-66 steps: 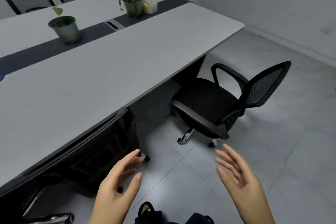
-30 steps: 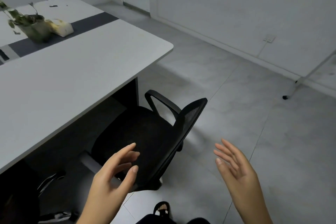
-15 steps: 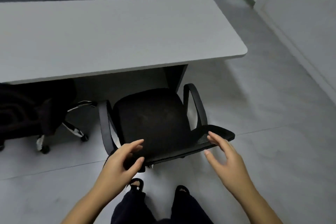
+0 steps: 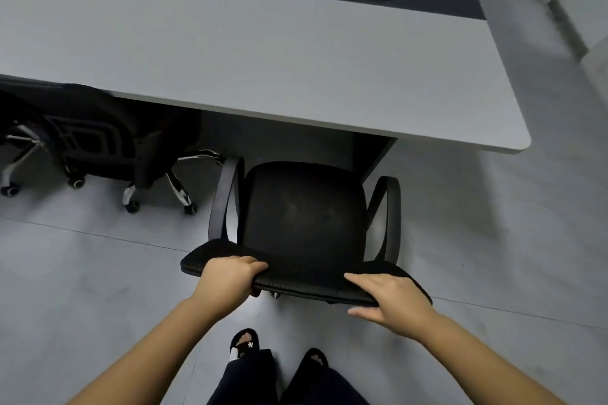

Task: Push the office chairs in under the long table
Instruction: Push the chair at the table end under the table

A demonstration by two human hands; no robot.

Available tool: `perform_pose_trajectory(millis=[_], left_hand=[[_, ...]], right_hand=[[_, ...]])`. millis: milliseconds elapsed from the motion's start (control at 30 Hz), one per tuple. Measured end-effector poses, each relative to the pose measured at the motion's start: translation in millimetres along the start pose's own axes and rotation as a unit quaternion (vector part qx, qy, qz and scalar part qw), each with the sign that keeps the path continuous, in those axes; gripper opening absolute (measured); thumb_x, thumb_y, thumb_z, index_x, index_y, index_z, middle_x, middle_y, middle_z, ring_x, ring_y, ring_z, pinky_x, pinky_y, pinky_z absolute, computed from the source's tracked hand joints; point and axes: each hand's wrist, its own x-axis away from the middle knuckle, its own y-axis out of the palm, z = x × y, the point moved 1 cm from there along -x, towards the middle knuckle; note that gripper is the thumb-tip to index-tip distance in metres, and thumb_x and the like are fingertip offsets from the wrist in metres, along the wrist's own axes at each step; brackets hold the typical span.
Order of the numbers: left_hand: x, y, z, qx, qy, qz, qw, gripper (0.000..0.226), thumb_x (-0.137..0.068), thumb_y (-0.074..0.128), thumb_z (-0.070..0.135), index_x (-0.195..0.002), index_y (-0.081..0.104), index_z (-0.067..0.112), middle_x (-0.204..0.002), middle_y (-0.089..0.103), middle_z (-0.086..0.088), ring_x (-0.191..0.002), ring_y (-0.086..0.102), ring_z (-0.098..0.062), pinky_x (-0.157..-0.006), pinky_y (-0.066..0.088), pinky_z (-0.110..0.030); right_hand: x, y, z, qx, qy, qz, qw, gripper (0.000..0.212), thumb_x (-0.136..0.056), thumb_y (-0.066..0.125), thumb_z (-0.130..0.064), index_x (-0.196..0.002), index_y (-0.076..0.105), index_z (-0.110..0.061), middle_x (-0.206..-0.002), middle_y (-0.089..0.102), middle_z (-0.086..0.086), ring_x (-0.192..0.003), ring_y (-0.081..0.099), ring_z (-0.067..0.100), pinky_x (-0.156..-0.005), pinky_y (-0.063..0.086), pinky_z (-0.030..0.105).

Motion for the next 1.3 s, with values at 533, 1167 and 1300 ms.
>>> perform_pose_trajectory(millis=[533, 1167, 1300], left_hand=[[-46.4, -46.6, -52.8, -0.015, -0.077, -0.03, 0.996, 0.043, -0.082, 0.06, 0.037, -0.125, 0.053, 0.04, -0.13, 0.058, 0.017, -0.121, 0.053, -0.009, -0.083, 0.043, -0.023], [-166.3, -94.7, -177.7, -0.05, 0.015, -0.032, 0.998, 0.046, -0.087, 0.045, 0.019, -0.128, 0.049, 0.039, -0.128, 0.061, 0.01, -0.115, 0.057, -0.014, -0.084, 0.05, -0.032], [-195.5, -103.5, -187.0, -0.053, 0.014, -0.034, 0.998, 0.049, -0.085, 0.045, 0.018, -0.128, 0.048, 0.04, -0.128, 0.06, 0.01, -0.113, 0.058, -0.015, -0.083, 0.048, -0.03]], right_hand=[[-88.3, -12.0, 2.1, 0.04, -0.05, 0.036, 0.997, 0.063, -0.04, 0.089, -0.022, -0.099, 0.069, -0.031, -0.082, 0.075, -0.014, -0.056, 0.067, 0.003, -0.048, 0.051, 0.014], [-218.7, -55.5, -0.7, 0.013, 0.071, 0.085, 0.994, 0.049, -0.063, 0.081, -0.013, -0.106, 0.066, -0.03, -0.095, 0.075, -0.007, -0.077, 0.072, 0.013, -0.063, 0.056, 0.026], [-244.1, -69.9, 14.6, -0.011, 0.103, 0.033, 0.994, 0.041, -0.087, 0.057, -0.015, -0.124, 0.054, -0.032, -0.122, 0.065, -0.007, -0.107, 0.062, 0.018, -0.089, 0.048, 0.032]])
